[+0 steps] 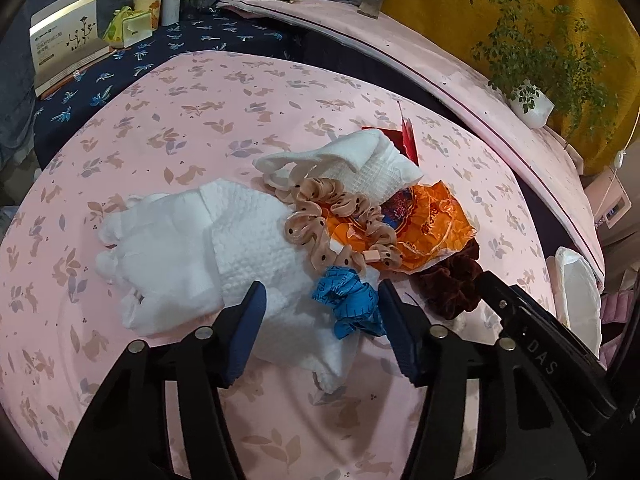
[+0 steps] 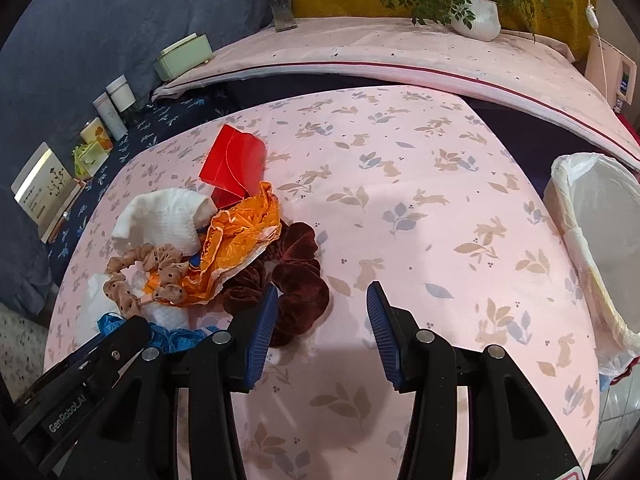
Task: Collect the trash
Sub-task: 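Grasp the blue ribbon with the left tool while the right tool grasps the dark red scrunchie, then carry the ribbon and scrunchie over the white bin and open both tools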
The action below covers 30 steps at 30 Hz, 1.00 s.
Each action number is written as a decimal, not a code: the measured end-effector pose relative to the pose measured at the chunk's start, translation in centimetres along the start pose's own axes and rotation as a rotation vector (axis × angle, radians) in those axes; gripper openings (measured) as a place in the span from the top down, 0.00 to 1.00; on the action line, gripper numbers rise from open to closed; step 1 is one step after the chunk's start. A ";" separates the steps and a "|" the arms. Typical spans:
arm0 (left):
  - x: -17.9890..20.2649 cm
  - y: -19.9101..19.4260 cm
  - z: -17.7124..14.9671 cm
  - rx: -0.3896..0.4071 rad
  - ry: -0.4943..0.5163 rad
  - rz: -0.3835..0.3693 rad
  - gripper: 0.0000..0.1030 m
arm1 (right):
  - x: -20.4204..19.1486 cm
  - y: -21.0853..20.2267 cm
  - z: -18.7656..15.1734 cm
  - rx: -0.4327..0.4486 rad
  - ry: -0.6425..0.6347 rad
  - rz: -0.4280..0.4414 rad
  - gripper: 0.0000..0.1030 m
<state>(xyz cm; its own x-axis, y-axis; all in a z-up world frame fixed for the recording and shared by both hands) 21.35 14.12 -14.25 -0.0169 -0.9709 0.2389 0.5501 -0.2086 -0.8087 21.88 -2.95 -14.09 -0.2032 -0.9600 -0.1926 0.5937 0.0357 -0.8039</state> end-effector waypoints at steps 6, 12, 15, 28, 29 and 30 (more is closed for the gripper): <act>-0.1 0.3 0.0 -0.004 0.010 -0.021 0.70 | -0.6 2.1 -0.2 -0.030 -0.017 -0.010 0.56; 0.5 -0.2 -0.1 0.000 0.026 -0.036 0.75 | -0.5 2.5 -0.8 -0.048 -0.023 0.008 0.83; 1.2 -0.7 -0.2 0.008 0.037 -0.043 0.78 | -0.4 2.0 -0.9 -0.038 -0.034 0.004 0.86; 5.7 -3.6 -0.1 0.055 0.108 -0.076 0.79 | 3.1 -3.8 0.1 0.065 0.022 0.004 0.88; 6.1 -3.7 -0.1 0.058 0.116 -0.077 0.79 | 3.5 -4.1 0.2 0.071 0.030 0.004 0.88; 6.6 -3.9 -0.1 0.062 0.126 -0.076 0.79 | 3.9 -4.5 0.3 0.076 0.039 0.003 0.88</act>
Point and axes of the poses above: each gripper's, at about its wrist camera, not at the fingertips, and y roughly the way its jaws point, x to its right, z to its top, the point moved 7 cm from there along y, roughly the way its jaws point, and after that the axes turned 3 degrees about y, right-handed, at the moved point
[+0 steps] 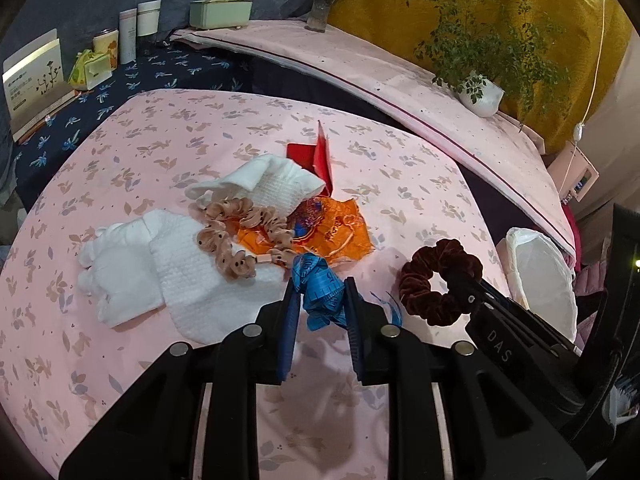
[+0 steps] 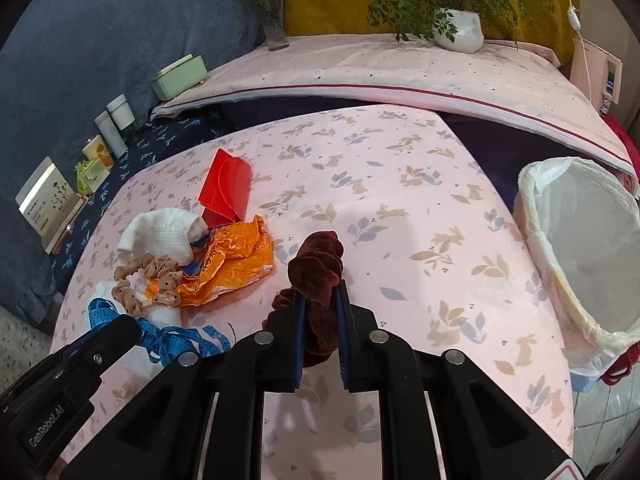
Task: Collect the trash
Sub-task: 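Carry the ribbon and scrunchie over the white bin and open both tools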
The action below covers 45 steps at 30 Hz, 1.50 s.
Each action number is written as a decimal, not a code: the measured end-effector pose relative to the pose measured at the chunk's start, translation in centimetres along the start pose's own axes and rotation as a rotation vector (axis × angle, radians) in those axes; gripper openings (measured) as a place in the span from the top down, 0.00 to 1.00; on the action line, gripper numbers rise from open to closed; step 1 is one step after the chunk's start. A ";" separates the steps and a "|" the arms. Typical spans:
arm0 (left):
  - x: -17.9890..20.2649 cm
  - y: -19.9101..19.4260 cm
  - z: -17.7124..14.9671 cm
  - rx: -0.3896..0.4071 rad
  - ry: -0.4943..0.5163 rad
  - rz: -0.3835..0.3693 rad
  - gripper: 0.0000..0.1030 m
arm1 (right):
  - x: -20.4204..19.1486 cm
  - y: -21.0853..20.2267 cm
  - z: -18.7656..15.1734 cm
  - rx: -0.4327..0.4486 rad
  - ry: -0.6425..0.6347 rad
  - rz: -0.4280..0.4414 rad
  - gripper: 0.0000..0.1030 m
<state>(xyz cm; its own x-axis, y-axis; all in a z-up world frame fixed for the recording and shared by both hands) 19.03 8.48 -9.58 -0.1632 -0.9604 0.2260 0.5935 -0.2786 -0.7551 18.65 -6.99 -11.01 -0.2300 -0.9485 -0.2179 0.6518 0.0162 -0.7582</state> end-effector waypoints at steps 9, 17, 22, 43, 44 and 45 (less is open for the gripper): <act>5.6 -0.4 0.2 0.012 0.097 -0.023 0.79 | 4.9 -3.3 0.4 0.045 0.068 -0.023 0.88; 11.4 -0.3 0.3 0.022 0.180 -0.055 0.79 | 10.3 -6.1 1.1 0.104 0.150 -0.056 0.88; 15.1 -0.1 0.4 0.027 0.232 -0.074 0.79 | 13.9 -7.5 1.6 0.138 0.200 -0.084 0.88; 29.3 3.3 0.7 0.002 0.382 -0.188 0.79 | 26.6 -8.8 1.7 0.178 0.353 -0.173 0.88; 29.7 3.7 0.6 -0.002 0.388 -0.188 0.79 | 26.9 -8.8 1.6 0.179 0.358 -0.175 0.88; 30.1 4.0 0.6 -0.005 0.393 -0.189 0.79 | 27.3 -8.8 1.6 0.179 0.362 -0.177 0.88</act>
Point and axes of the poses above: each gripper's, at about its wrist camera, not at the fingertips, and y roughly the way its jaws point, x to its right, z to its top, the point moved 7 cm from there along y, roughly the way its jaws point, and after that the axes turned 3 degrees about y, right-handed, at the moved point
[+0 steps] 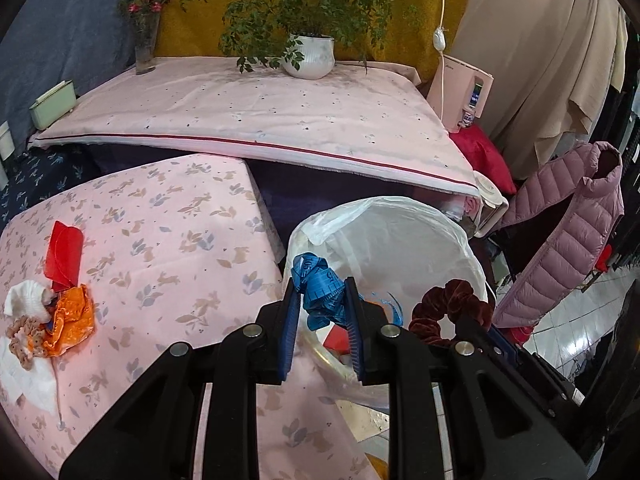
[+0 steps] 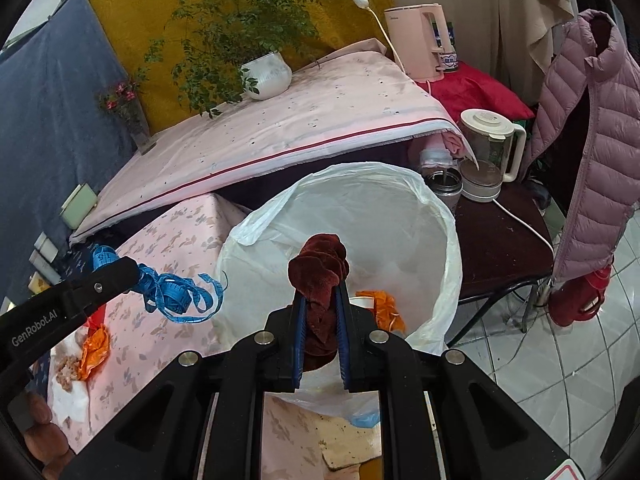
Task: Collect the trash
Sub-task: 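Carry the ribbon and scrunchie over the white bin and open both tools, then lift both open tools away from the bin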
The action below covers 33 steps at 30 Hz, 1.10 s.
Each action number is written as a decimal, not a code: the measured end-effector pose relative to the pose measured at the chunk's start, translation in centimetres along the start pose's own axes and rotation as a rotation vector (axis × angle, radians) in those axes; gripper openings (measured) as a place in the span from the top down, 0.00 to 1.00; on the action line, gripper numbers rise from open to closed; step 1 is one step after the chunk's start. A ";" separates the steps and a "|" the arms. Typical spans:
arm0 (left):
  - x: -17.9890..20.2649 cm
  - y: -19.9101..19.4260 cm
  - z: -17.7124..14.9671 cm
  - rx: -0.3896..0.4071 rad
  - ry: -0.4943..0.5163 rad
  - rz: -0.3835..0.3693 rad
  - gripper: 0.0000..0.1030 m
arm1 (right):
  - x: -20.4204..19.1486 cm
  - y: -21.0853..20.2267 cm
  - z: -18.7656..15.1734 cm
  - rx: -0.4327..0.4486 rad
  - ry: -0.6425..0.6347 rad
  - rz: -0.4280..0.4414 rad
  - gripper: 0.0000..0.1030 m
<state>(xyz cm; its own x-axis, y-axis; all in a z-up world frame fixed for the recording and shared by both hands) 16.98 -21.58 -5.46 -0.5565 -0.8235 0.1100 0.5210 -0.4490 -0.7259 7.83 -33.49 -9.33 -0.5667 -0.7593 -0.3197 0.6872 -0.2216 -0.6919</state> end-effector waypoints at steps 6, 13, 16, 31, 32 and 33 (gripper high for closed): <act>1.1 1.7 0.7 0.005 -0.014 -0.018 0.57 | 1.1 0.7 0.6 0.011 0.011 -0.022 0.81; 1.4 2.0 0.8 0.022 0.012 0.023 0.50 | 1.4 0.8 1.0 0.019 0.022 -0.018 0.74; 1.1 2.0 0.6 0.018 0.012 0.031 0.50 | 0.9 0.7 1.0 0.018 0.013 -0.014 0.72; -2.3 -0.1 -0.3 0.028 -0.039 0.067 0.50 | -2.5 -0.6 0.1 0.019 -0.041 0.009 0.69; -2.6 -0.2 -0.4 0.028 -0.044 0.069 0.50 | -2.8 -0.7 0.0 0.018 -0.047 0.012 0.69; -3.0 -0.4 -0.5 0.030 -0.051 0.071 0.50 | -3.1 -0.8 -0.1 0.017 -0.052 0.014 0.69</act>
Point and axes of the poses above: each gripper's, at about its wrist camera, not at the fingertips, and y roughly the way its jaws point, x to its right, z to its top, the point moved 7 cm from there along y, roughly the way its jaws point, and after that the axes turned 3 degrees about y, right-handed, at the moved point
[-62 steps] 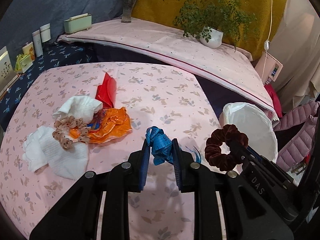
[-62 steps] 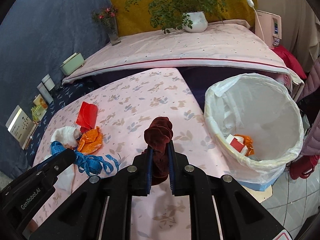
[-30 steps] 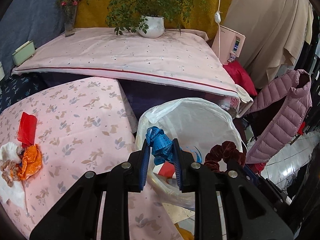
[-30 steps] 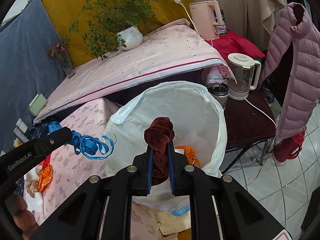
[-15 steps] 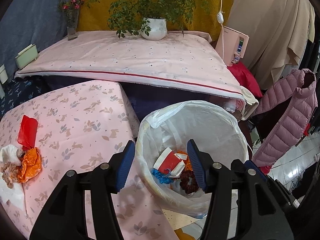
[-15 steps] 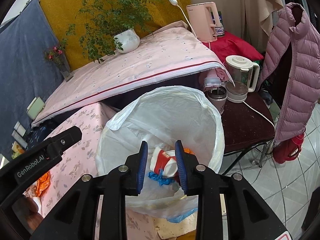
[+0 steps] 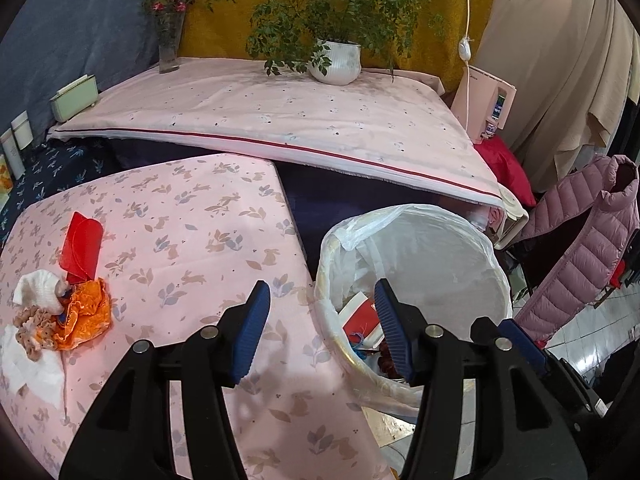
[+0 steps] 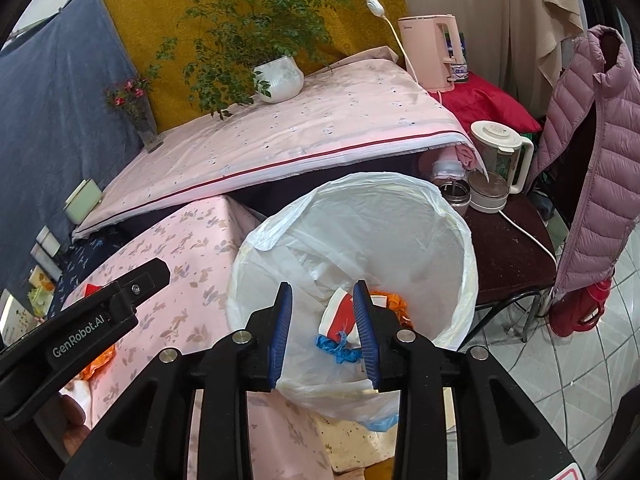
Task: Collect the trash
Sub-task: 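Lift both open tools away from the bin, then move both open tools back over the table toward the remaining items, then grasp the white cloth with the left tool while the right tool grasps the tan scrunchie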
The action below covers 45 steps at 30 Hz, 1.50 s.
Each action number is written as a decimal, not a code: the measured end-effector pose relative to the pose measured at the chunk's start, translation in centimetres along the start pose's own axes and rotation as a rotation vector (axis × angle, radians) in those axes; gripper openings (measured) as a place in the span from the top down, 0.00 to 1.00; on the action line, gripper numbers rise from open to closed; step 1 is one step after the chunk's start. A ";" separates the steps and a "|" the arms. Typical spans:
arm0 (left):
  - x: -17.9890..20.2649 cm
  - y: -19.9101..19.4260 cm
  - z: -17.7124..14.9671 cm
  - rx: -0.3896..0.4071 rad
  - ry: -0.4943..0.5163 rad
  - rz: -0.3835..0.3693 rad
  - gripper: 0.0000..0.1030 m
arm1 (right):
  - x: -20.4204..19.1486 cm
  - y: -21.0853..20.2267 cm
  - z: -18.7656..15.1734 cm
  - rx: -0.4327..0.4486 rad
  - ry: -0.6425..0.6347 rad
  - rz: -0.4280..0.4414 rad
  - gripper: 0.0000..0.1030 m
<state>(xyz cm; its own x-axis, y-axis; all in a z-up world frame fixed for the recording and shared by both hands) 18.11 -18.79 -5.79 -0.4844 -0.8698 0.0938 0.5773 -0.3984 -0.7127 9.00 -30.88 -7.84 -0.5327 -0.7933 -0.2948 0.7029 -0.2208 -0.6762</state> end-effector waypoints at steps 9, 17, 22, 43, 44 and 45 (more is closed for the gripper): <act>-3.7 -1.7 -0.9 0.013 -0.052 0.032 0.50 | -2.9 -0.7 -0.8 -0.002 -0.050 0.015 0.61; -8.0 -3.0 -2.2 0.010 -0.123 0.069 0.46 | -6.7 -1.0 -2.3 -0.021 -0.110 0.044 0.59; -11.1 -3.9 -3.4 0.009 -0.155 0.102 0.44 | -9.3 -1.1 -3.8 -0.039 -0.152 0.066 0.59; -27.7 -8.0 -12.1 -0.053 -0.365 0.283 0.41 | -21.9 -0.8 -11.8 -0.156 -0.335 0.181 0.58; -28.5 -8.1 -12.5 -0.056 -0.377 0.288 0.41 | -22.6 -0.7 -12.1 -0.162 -0.342 0.188 0.58; -29.3 -8.3 -12.9 -0.058 -0.388 0.294 0.41 | -23.2 -0.6 -12.5 -0.169 -0.346 0.195 0.58</act>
<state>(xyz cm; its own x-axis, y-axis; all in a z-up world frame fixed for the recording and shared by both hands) 19.05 13.75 -11.58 -0.0193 -0.9918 0.1265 0.6101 -0.1119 -0.7844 15.01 -5.27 -9.02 -0.1877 -0.9610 -0.2032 0.6724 0.0251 -0.7398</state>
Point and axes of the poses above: each gripper's, at about its wrist camera, not at the fingertips, and y roughly the way its jaws point, x to its right, z to its top, the point moved 7 cm from there along y, roughly the way its jaws point, and after that the axes turned 3 degrees about y, right-handed, at the moved point
